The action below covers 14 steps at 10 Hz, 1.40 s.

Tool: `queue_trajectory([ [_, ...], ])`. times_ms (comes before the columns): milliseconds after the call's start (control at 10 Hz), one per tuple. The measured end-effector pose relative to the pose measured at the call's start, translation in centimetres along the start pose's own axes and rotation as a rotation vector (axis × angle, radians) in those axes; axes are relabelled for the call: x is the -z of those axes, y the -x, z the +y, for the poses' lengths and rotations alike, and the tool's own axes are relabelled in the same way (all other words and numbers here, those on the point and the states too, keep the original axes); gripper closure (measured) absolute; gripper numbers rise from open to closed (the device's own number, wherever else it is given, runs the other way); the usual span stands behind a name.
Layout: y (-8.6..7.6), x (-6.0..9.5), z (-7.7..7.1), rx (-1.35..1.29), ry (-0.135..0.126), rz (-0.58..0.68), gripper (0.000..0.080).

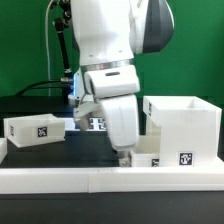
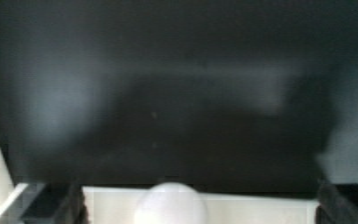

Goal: Assemble drawer

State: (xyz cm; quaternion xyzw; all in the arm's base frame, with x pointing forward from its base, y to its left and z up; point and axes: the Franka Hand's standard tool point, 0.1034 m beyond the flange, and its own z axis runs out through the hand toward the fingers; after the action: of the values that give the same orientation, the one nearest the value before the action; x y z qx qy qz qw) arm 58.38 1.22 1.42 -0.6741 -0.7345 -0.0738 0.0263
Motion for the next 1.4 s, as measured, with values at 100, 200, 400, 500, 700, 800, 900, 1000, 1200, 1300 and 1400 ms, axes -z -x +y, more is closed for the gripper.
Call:
queue_trajectory([
  [100,-0.1,0.0,0.0,0.002,-0.001,-0.001,0.015],
  [200,0.1,0.0,0.0,0.0,-0.001,-0.001,0.015],
  [400,-0.4,-0.1,0.0,-0.004,-0.002,-0.001,0.015],
  [500,-1.0,-0.2,0.1,0.004,-0.002,-0.002,0.015],
  [700,-2.0,-0.3,0.1,0.005,-0.006,0.002,0.015],
  [800,-2.2,-0.2,0.2,-0.01,-0.006,0.002,0.015],
  [900,-2.3,-0.3,0.2,-0.025,-0.007,0.001,0.015],
  [1000,-2.3,-0.3,0.1,-0.035,-0.008,0.001,0.015],
  [1200,-0.9,-0.2,0.1,-0.024,-0.009,-0.004,0.015],
  [1300,1.0,0.3,0.2,-0.015,-0.019,-0.011,0.015],
  [1400,2.4,0.9,0.4,-0.036,-0.01,-0.018,0.015],
])
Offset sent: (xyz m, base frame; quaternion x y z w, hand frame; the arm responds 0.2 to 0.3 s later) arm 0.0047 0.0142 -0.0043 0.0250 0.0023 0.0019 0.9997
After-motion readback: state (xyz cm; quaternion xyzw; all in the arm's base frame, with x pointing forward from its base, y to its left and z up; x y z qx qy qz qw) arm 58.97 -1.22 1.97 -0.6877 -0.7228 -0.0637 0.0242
